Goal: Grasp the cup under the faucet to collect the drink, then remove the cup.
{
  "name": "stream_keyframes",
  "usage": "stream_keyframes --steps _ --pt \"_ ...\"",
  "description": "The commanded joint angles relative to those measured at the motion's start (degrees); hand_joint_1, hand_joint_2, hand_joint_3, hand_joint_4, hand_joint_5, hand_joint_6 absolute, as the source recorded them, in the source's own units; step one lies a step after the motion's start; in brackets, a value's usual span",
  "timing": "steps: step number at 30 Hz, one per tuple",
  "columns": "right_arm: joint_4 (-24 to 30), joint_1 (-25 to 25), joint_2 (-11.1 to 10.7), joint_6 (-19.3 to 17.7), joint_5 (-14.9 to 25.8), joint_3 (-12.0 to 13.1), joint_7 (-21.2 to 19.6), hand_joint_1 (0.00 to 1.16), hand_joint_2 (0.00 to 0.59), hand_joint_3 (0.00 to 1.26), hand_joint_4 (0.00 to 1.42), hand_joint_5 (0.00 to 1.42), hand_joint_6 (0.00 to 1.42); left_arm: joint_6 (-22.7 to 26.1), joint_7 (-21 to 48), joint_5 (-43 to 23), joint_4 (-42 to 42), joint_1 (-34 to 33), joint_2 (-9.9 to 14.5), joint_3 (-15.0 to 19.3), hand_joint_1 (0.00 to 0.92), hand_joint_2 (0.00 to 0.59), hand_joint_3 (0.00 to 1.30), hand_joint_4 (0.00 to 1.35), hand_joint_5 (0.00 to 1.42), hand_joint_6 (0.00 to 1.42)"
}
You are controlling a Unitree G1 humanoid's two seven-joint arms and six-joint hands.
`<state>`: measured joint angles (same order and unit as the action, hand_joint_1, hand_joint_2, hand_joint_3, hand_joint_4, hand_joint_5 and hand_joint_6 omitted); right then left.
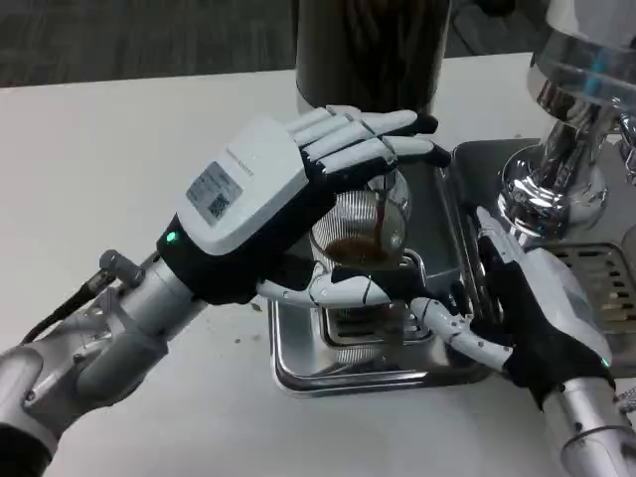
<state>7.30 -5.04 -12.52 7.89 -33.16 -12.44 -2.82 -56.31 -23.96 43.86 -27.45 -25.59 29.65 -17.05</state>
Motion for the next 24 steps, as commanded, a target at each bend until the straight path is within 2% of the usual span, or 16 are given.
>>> stream_keyframes --steps 1,16,24 --pt "-1.0 1.9 -0.1 0.7 0.5 -0.5 1.9 0.36 0.212 0.0 0.0 0.0 0.0 -1.0 1.0 2.7 1.0 0.9 0.7 -1.8 0.161 0.174 0.34 0.22 0.39 0.31" --pt "-4.1 5.3 -0.4 1.0 1.8 -0.8 4.2 0.36 0.211 0.0 0.0 0.0 0.0 0.7 -0.3 3.4 1.7 1.7 1.0 -1.7 0.147 0.169 0.35 0.23 0.39 0.3" --pt "-3.5 5.3 -0.3 0.8 2.3 -0.9 4.9 0.36 0.217 0.0 0.0 0.0 0.0 1.7 -0.9 3.2 2.1 2.3 1.2 -1.4 0.144 0.168 0.35 0.23 0.39 0.3"
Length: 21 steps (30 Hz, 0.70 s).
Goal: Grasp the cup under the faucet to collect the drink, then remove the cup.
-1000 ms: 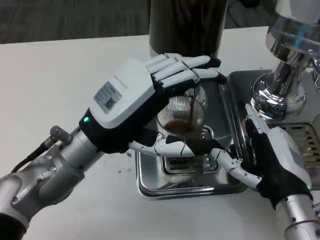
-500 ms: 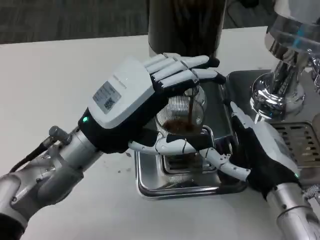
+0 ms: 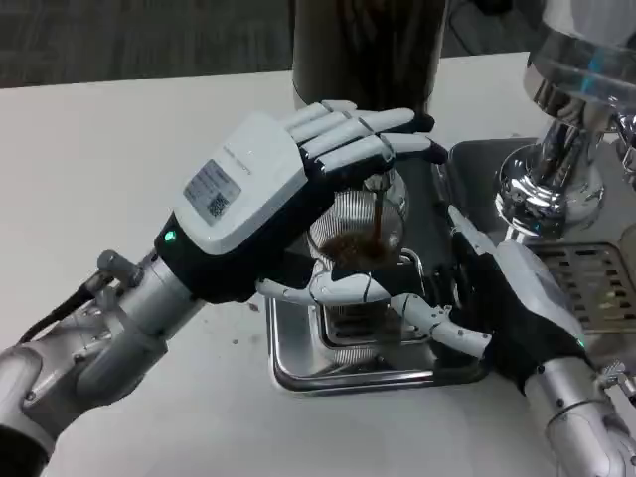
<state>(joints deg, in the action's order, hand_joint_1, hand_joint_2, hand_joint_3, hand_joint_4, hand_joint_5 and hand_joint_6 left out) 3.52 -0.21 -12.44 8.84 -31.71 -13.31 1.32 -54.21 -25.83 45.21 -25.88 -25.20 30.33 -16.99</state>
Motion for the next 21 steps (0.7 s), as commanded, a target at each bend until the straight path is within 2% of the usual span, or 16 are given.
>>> stream_keyframes --steps 1,6,8,9,11,15,21 --pt "0.3 0.5 -0.4 -0.2 0.7 -0.1 0.7 0.36 0.217 0.0 0.0 0.0 0.0 -0.3 0.8 1.9 0.4 1.9 0.5 -1.5 0.144 0.168 0.35 0.23 0.39 0.3" --pt "0.0 1.0 -0.5 -0.3 1.0 0.0 0.7 0.36 0.218 0.0 0.0 0.0 0.0 0.5 0.2 2.2 1.0 2.2 0.6 -1.2 0.144 0.169 0.35 0.22 0.39 0.3" --pt "0.0 1.0 -0.4 -0.4 1.2 0.0 0.6 0.36 0.218 0.0 0.0 0.0 0.0 2.4 -0.8 3.1 2.8 3.4 0.8 -0.5 0.143 0.169 0.32 0.17 0.35 0.24" --pt "0.1 1.0 -0.4 -0.5 1.3 0.1 0.6 0.36 0.218 0.0 0.0 0.0 0.0 3.9 -1.0 3.2 3.7 4.2 0.9 0.0 0.128 0.161 0.29 0.12 0.29 0.17" --pt "-0.1 1.1 -0.4 -0.6 1.3 -0.2 0.8 0.36 0.218 0.0 0.0 0.0 0.0 6.2 -1.1 2.8 4.8 5.3 1.2 0.8 0.08 0.12 0.21 0.01 0.18 0.06" --pt "-0.5 1.2 -0.2 -0.9 2.5 0.2 0.6 0.36 0.221 0.0 0.0 0.0 0.0 8.4 -2.1 2.5 5.4 6.9 1.9 2.1 0.029 0.101 0.17 0.0 0.12 0.0" --pt "-1.2 2.1 -0.4 -1.1 2.4 -0.4 0.8 0.35 0.224 0.0 0.0 0.0 0.0 9.9 -2.5 0.5 5.9 10.0 1.9 4.8 0.02 0.1 0.15 0.0 0.11 0.0"
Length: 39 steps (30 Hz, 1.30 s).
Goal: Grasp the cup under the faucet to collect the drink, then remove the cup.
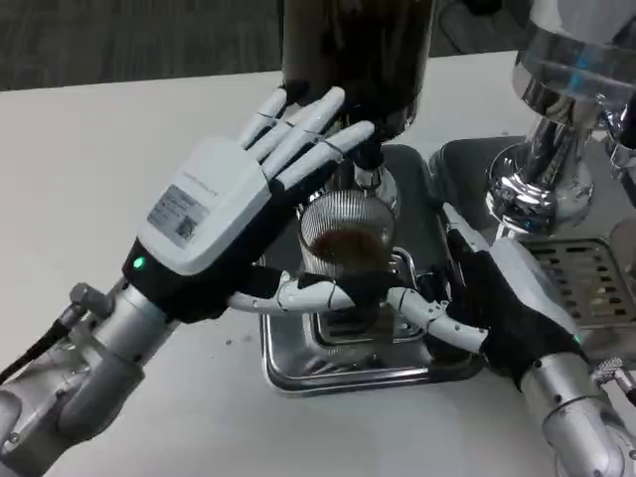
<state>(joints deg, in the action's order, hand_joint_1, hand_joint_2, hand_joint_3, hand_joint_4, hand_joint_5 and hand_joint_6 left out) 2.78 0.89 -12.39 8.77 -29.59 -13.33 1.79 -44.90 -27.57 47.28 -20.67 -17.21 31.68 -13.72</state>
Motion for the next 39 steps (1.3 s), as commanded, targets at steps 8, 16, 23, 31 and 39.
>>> stream_keyframes --steps 8,16,23,31,39 --pt "-1.7 2.4 -0.1 -1.2 1.5 -0.2 0.5 0.35 0.226 0.0 0.0 0.0 0.0 2.1 -2.3 -3.5 0.3 8.3 0.8 5.4 0.024 0.101 0.15 0.0 0.1 0.0" --pt "-2.3 3.0 -0.3 -1.6 1.9 -1.4 1.2 0.35 0.226 0.0 0.0 0.0 0.0 3.5 -2.5 -7.2 -1.5 14.7 0.7 8.6 0.057 0.133 0.14 0.0 0.1 0.0" --pt "-2.0 3.0 -0.6 -1.4 2.0 -1.3 1.1 0.35 0.226 0.0 0.0 0.0 0.0 3.8 -3.3 -9.3 -4.9 17.7 -0.2 9.2 0.078 0.145 0.13 0.0 0.11 0.0" --pt "-1.4 2.5 -0.8 -1.6 2.1 -1.6 1.2 0.37 0.22 0.0 0.0 0.0 0.0 4.4 -3.4 -9.6 -8.9 17.2 -0.6 8.6 0.086 0.147 0.15 0.0 0.12 0.0" --pt "-3.2 3.7 0.7 -2.1 4.1 -0.6 0.5 0.44 0.213 0.0 0.0 0.0 0.0 3.7 -3.8 -9.9 -12.1 17.4 -0.9 7.9 0.084 0.16 0.19 0.0 0.14 0.0"
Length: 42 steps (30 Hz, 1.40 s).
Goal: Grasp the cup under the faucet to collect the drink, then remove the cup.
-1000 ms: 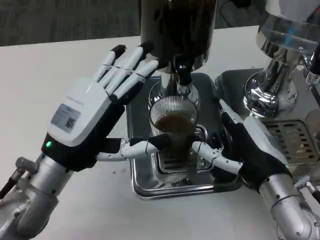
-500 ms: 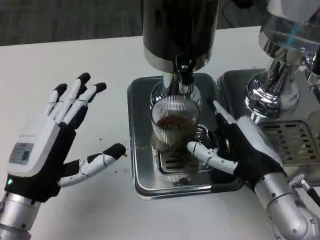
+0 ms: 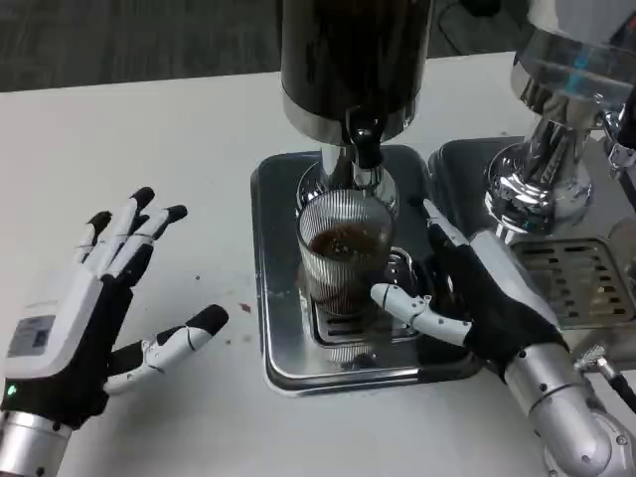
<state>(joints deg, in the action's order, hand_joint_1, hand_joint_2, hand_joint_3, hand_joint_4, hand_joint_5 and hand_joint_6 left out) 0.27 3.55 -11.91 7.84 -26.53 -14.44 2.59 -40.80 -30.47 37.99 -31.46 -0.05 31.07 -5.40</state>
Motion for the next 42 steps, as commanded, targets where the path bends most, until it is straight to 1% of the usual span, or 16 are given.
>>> stream_keyframes --steps 1,4,7,10,15,18,21,28,34,38,42 --pt "-0.6 1.0 0.6 -1.4 1.2 0.5 -0.6 0.45 0.213 0.0 0.0 0.0 0.0 -0.4 -0.9 -0.5 -1.5 0.3 -0.3 -0.5 0.085 0.161 0.19 0.0 0.14 0.0" --pt "-0.4 1.4 1.2 -1.7 0.7 0.0 -1.5 0.45 0.215 0.0 0.0 0.0 0.0 -0.4 -0.7 -0.6 -2.0 0.5 -0.3 -0.7 0.085 0.162 0.21 0.0 0.15 0.0" --pt "-0.9 1.6 1.8 -1.3 0.5 -0.2 -2.0 0.49 0.211 0.0 0.0 0.0 0.0 -0.3 -0.6 -0.7 -2.1 0.6 -0.3 -0.7 0.085 0.163 0.22 0.0 0.15 0.0" --pt "-1.7 2.0 1.8 -1.2 0.2 -0.3 -2.0 0.5 0.209 0.0 0.0 0.0 0.0 -0.3 -0.6 -0.8 -2.3 0.6 -0.3 -0.7 0.085 0.163 0.24 0.0 0.16 0.0" --pt "-1.7 2.0 2.2 -2.2 0.6 -0.5 -1.9 0.51 0.206 0.0 0.0 0.0 0.0 -0.1 -0.4 -1.0 -2.2 0.7 -0.2 -0.6 0.086 0.164 0.26 0.0 0.17 0.0" --pt "-2.4 1.7 2.5 -4.1 1.6 -0.5 -2.0 0.51 0.204 0.0 0.0 0.0 0.0 -0.1 -0.3 -1.2 -2.3 0.7 -0.1 -0.6 0.086 0.164 0.26 0.0 0.17 0.0" --pt "-3.1 1.6 2.8 -6.0 2.2 -0.5 -2.3 0.54 0.199 0.0 0.0 0.0 0.0 -0.1 0.0 -1.5 -2.2 0.8 0.1 -0.6 0.086 0.164 0.27 0.0 0.17 0.01" --pt "-4.0 2.0 3.2 -6.5 1.7 -0.8 -3.2 0.55 0.199 0.0 0.0 0.0 0.0 0.1 0.1 -1.8 -1.8 1.2 0.4 -0.4 0.086 0.165 0.28 0.0 0.18 0.01" --pt "-6.0 2.1 4.5 -9.0 2.8 -0.8 -4.6 0.58 0.189 0.0 0.0 0.0 0.05 0.4 0.4 -2.4 -0.8 2.2 0.6 0.2 0.086 0.167 0.3 0.0 0.18 0.02" --pt "-7.3 2.6 5.1 -10.6 3.1 -0.9 -4.6 0.61 0.185 0.0 0.0 0.0 0.07 0.5 0.5 -2.6 -0.3 2.6 0.8 0.5 0.088 0.171 0.32 0.0 0.19 0.02" --pt "-8.3 2.8 5.4 -11.4 2.8 -1.2 -5.0 0.61 0.181 0.0 0.0 0.0 0.09 0.6 0.6 -2.8 -0.2 2.8 0.9 0.8 0.09 0.171 0.33 0.0 0.19 0.02"
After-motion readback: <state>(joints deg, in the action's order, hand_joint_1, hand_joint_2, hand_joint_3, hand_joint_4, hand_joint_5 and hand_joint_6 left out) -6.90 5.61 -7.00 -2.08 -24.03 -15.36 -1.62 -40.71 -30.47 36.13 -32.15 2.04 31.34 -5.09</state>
